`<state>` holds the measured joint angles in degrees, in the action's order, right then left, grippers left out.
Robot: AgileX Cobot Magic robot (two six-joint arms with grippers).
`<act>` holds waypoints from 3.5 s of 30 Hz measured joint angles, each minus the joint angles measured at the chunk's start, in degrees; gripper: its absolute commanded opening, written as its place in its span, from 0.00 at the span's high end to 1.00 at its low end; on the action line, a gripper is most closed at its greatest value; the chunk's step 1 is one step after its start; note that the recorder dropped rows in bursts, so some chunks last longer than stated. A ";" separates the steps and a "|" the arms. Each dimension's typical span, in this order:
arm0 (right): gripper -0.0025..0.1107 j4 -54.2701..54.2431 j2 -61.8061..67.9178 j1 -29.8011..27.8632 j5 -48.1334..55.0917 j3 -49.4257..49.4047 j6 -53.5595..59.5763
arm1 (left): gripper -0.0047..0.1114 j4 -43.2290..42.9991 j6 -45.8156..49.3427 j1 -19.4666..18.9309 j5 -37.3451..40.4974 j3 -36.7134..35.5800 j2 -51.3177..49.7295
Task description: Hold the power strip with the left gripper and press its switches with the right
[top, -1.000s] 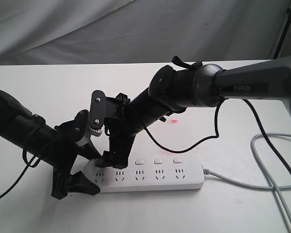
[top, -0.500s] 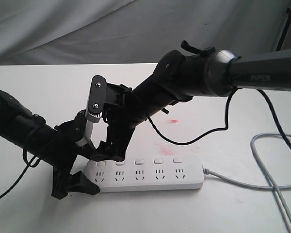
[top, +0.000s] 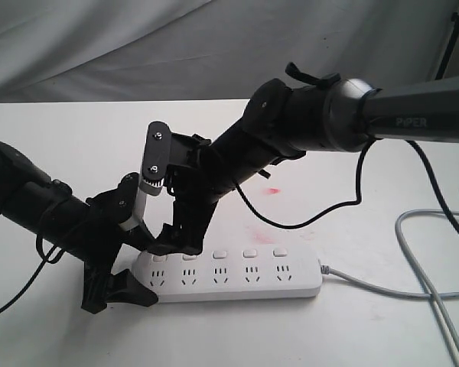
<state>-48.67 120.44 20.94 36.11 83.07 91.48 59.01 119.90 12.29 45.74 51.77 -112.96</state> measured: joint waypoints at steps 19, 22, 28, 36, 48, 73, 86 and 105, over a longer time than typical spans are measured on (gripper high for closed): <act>0.05 2.63 0.00 -4.34 2.67 -0.79 -1.26 | 0.96 0.10 0.00 0.00 -0.10 0.00 0.00; 0.05 2.74 0.00 -4.34 2.67 -0.79 -1.40 | 0.96 0.10 0.00 0.00 -0.10 0.00 0.00; 0.05 2.74 0.11 -4.34 2.53 -0.79 -1.40 | 0.96 0.10 0.00 0.00 -0.10 0.00 0.00; 0.05 2.74 1.25 -4.34 1.89 -0.79 -0.64 | 0.96 0.10 0.00 0.00 -0.12 0.00 0.00; 0.05 2.62 2.39 -4.34 0.49 -0.79 -0.17 | 0.96 0.10 0.00 0.00 -0.12 0.00 0.00; 0.05 5.45 3.84 -4.34 -0.30 -0.67 -1.68 | 0.96 0.10 0.00 0.00 -0.23 0.00 0.00; 0.05 8.66 3.64 -2.99 -1.13 -0.25 -1.90 | 0.96 0.10 0.00 0.00 -0.23 0.00 0.00; 0.05 8.37 4.01 -2.99 -1.13 -0.06 -2.96 | 0.96 0.10 0.00 0.00 -0.23 0.00 0.00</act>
<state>-40.29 124.44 17.94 34.98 83.01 88.52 59.11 119.90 12.29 45.51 51.77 -112.96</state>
